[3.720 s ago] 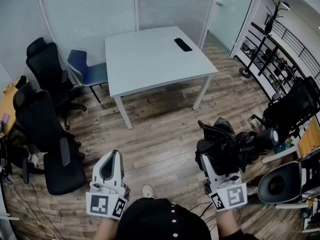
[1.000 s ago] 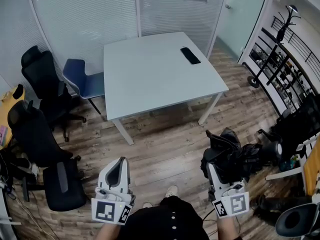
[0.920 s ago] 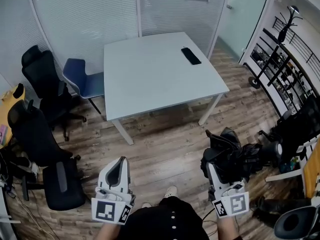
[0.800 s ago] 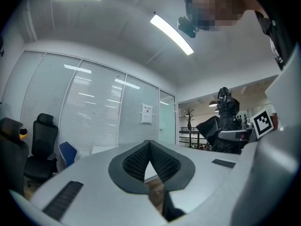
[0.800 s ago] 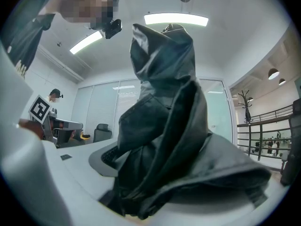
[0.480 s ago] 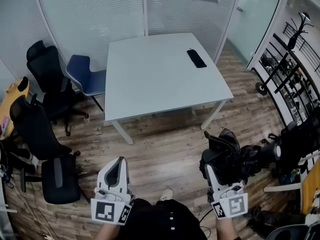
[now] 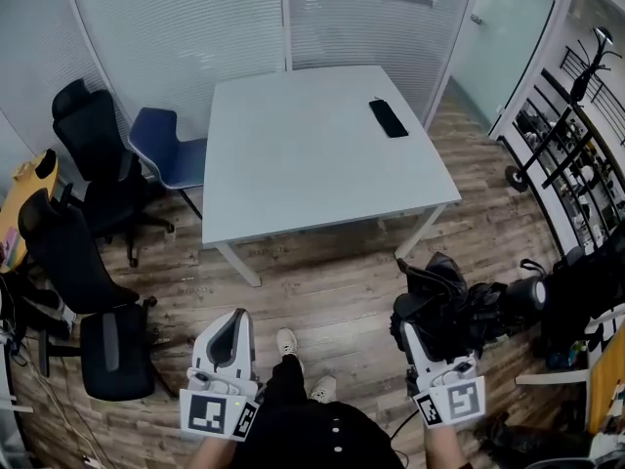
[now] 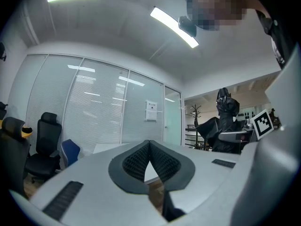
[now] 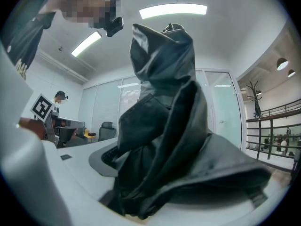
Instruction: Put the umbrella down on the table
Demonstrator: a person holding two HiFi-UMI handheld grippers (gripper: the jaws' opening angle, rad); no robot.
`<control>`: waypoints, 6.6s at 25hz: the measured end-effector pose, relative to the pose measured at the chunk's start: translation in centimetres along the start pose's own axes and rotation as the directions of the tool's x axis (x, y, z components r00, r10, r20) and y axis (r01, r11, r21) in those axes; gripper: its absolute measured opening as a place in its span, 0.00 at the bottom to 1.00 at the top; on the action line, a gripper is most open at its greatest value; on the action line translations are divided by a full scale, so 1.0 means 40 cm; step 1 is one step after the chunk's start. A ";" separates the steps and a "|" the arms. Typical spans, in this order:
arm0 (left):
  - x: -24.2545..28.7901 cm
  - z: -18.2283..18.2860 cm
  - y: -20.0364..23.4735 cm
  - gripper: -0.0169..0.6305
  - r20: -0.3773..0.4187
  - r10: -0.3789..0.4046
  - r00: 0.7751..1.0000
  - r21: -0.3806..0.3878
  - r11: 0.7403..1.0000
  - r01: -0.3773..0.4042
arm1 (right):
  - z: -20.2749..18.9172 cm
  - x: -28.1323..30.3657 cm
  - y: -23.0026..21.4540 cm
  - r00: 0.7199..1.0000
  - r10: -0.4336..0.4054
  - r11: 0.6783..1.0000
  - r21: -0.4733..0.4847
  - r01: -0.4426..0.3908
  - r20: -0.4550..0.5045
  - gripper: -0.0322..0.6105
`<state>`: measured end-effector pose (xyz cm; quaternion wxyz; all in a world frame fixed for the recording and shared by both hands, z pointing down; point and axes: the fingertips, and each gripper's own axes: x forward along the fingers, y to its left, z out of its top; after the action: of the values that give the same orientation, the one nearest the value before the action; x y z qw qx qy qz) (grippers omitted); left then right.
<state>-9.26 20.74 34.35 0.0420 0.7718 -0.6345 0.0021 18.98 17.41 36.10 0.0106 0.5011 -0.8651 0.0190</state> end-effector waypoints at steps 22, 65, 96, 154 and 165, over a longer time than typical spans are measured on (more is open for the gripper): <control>0.263 0.042 0.122 0.05 0.074 -0.045 0.996 0.006 0.999 0.044 | 0.051 0.266 -0.051 0.999 -0.016 0.999 -0.027 0.018 0.050 0.53; 0.664 0.031 0.280 0.05 0.059 -0.131 0.990 -0.018 0.991 0.132 | 0.014 0.655 -0.137 0.999 -0.014 1.000 -0.026 0.015 0.040 0.53; 1.122 0.061 0.197 0.05 0.036 0.076 0.996 -0.010 0.997 -0.075 | 0.000 1.049 -0.538 0.979 0.201 0.979 -0.021 -0.201 -0.015 0.53; 1.225 -0.106 0.324 0.05 -0.125 0.139 0.982 -0.069 0.987 -0.148 | -0.851 1.589 -0.623 0.660 0.149 0.983 0.182 -0.019 -0.737 0.51; 1.239 -0.101 0.310 0.05 -0.127 0.136 0.983 -0.072 0.987 -0.146 | -0.893 1.642 -0.620 0.617 0.151 0.975 0.220 0.036 -0.772 0.51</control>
<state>-11.56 -29.91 41.95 0.1117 0.7210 -0.6833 0.0265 7.80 -50.30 74.80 0.3327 0.4124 -0.7817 0.3288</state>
